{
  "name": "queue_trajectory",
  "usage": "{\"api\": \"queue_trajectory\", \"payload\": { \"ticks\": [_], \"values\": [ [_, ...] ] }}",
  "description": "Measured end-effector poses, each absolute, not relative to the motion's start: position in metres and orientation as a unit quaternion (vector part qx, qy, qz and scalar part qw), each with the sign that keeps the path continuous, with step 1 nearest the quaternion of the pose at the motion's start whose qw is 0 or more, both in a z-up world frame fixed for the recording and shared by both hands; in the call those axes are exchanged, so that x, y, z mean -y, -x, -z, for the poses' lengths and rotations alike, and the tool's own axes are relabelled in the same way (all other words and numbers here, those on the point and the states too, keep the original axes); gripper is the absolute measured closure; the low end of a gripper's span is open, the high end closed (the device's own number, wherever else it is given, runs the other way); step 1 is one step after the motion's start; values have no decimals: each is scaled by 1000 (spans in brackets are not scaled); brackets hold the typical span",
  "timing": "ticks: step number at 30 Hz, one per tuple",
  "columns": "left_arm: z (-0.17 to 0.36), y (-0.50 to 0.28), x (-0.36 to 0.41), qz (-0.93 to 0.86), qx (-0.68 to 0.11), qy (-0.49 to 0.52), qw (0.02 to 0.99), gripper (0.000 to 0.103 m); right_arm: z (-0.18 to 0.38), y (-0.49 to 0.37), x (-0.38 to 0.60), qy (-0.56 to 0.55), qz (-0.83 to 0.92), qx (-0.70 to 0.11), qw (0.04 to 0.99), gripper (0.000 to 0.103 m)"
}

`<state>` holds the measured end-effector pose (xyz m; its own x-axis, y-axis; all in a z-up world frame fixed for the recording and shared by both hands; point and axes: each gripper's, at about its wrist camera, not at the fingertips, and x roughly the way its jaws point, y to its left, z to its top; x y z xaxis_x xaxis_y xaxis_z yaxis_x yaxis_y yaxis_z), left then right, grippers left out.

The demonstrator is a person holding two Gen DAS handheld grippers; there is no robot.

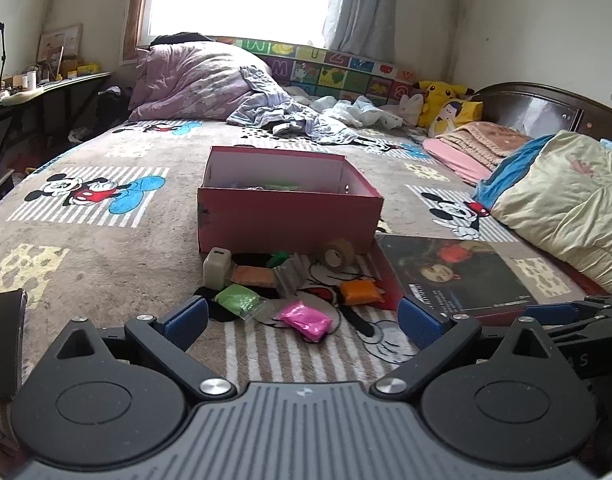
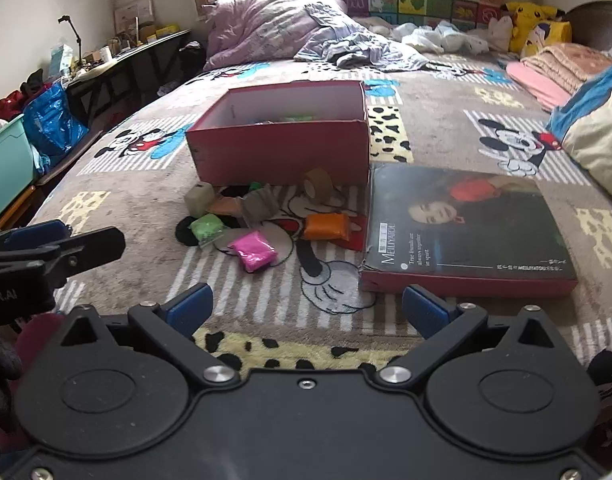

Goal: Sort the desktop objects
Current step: 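Grasp the green clay bag with the left tool while the right tool grasps the pink clay bag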

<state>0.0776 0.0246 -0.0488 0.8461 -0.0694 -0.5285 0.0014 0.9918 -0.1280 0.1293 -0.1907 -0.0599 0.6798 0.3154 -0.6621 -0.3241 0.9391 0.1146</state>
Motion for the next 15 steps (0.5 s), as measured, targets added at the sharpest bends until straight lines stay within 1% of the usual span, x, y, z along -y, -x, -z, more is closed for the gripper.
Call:
{"api": "queue_trajectory", "payload": {
  "ticks": [4,8,15],
  "values": [
    [62,-93,-30,13,-285,62,957,1,70,-141,190,16,-178,-346,921,0],
    [76,-108,-37,8,-289,69,955,1,79,-147,187,33,-198,-314,928,0],
    [100,-135,-54,-4,-316,89,944,1,99,-170,185,24,-219,-330,918,0]
  ]
}}
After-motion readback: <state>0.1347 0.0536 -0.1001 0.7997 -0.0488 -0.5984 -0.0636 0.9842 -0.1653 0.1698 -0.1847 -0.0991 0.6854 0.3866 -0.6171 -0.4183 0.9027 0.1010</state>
